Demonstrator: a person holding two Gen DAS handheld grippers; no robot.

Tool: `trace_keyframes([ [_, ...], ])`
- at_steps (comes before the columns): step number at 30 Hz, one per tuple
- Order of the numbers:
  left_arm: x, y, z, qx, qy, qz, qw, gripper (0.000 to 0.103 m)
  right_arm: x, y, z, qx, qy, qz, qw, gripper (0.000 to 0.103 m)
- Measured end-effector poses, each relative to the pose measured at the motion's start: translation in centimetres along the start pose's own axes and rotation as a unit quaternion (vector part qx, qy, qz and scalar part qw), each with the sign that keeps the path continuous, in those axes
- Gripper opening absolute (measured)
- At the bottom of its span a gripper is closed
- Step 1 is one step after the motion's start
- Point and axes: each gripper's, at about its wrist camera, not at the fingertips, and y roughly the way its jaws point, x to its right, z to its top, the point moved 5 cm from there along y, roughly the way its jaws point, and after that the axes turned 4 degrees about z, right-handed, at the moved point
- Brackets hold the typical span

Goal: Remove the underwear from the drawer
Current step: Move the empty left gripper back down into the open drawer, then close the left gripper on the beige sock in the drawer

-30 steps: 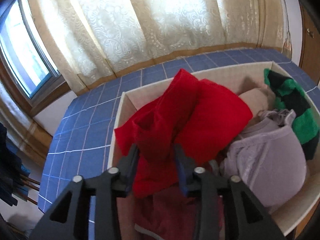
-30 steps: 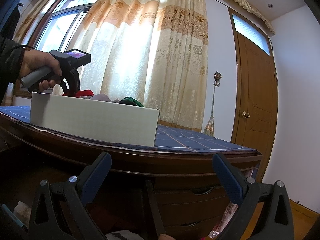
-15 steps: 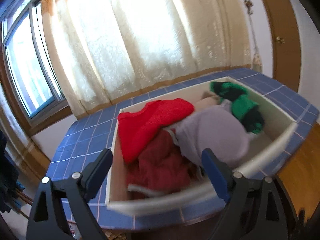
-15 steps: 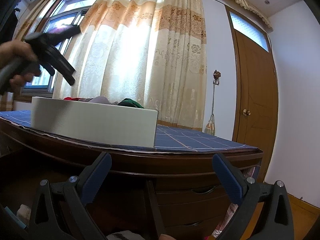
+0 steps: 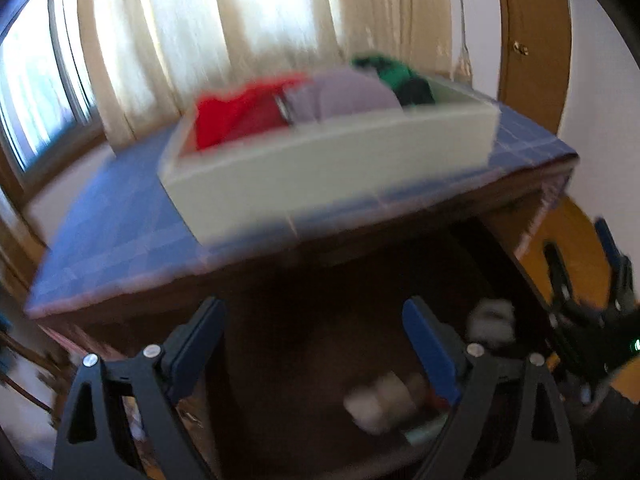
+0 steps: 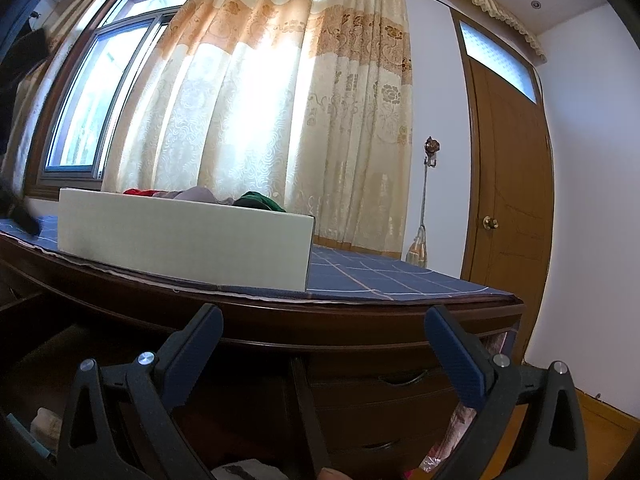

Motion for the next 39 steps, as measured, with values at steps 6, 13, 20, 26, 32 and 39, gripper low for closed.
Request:
trace_keyframes([
  [6,2.4,5.5,-4.8,-0.125,-0.016,-0.066,0.9898,0.092,-0.1,0.1,0.0,-0.001,-0.004,-0.001,1.000,0.102],
  [13,2.5,9.2,-6.9,-0.211,-0.071,-0.091,0.9708,0.092,-0.3,0.0,-0.1,0.004,-0.011,-0.001,1.000,0.102],
  [20,2.8,11.0,-8.3,-0.270,-0.089,-0.103,0.9533,0.092,-0.5,-0.1,-0.1,0.003,-0.012,-0.002,1.000,0.102],
  [26,3.5,12.4,-9.4,-0.313,-0.100,-0.127,0.9358,0.092,-0.5,-0.1,-0.1,0.004,-0.014,-0.003,1.000,0.102],
  [32,4.2,14.0,-9.4,-0.326,-0.099,-0.118,0.9327,0.091,-0.6,0.0,-0.1,0.003,-0.014,-0.002,1.000,0.102],
  [39,5.9,14.6,-10.0,-0.335,-0.085,-0.123,0.9305,0.076,-0.6,0.0,-0.1,0.004,-0.015,-0.002,1.000,0.102],
])
